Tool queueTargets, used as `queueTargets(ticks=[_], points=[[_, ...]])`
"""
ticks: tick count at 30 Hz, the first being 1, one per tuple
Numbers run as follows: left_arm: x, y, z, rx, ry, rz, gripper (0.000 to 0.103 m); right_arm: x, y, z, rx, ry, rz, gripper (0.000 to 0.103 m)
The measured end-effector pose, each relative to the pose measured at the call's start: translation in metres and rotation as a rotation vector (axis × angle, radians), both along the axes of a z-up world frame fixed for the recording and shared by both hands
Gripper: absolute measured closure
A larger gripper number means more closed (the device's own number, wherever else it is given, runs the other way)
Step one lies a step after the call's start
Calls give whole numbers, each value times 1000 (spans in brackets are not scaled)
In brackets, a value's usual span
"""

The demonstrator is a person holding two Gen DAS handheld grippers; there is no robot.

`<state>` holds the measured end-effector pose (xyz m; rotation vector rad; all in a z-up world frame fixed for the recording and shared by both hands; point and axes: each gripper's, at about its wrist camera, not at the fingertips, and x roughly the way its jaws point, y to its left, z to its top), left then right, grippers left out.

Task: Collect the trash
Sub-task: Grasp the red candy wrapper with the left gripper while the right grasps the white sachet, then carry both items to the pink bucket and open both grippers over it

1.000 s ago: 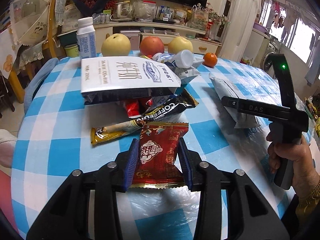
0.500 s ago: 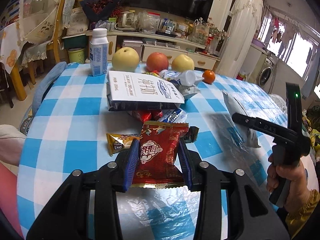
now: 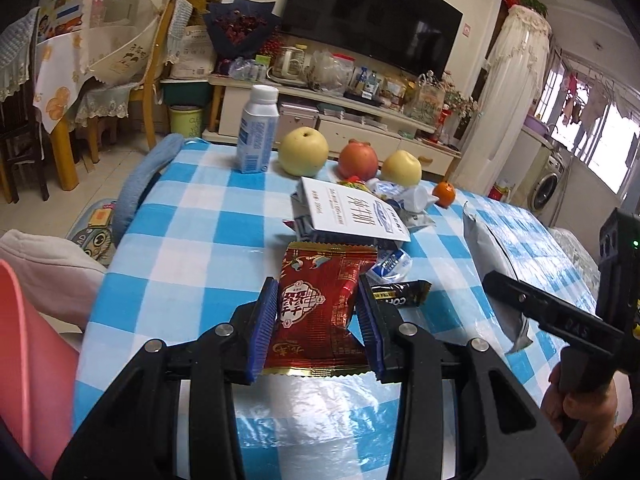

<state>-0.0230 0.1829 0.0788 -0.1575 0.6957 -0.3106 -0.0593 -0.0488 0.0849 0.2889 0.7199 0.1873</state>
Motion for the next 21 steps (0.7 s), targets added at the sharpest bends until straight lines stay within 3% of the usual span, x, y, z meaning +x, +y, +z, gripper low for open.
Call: queueTargets(ticks=[12, 21], points=[[-20, 62, 22, -64, -68, 116, 62, -15, 83, 27, 9, -30, 161, 24], [-40, 146, 31, -115, -95, 308, 62, -22, 166, 52, 37, -60, 315, 24]])
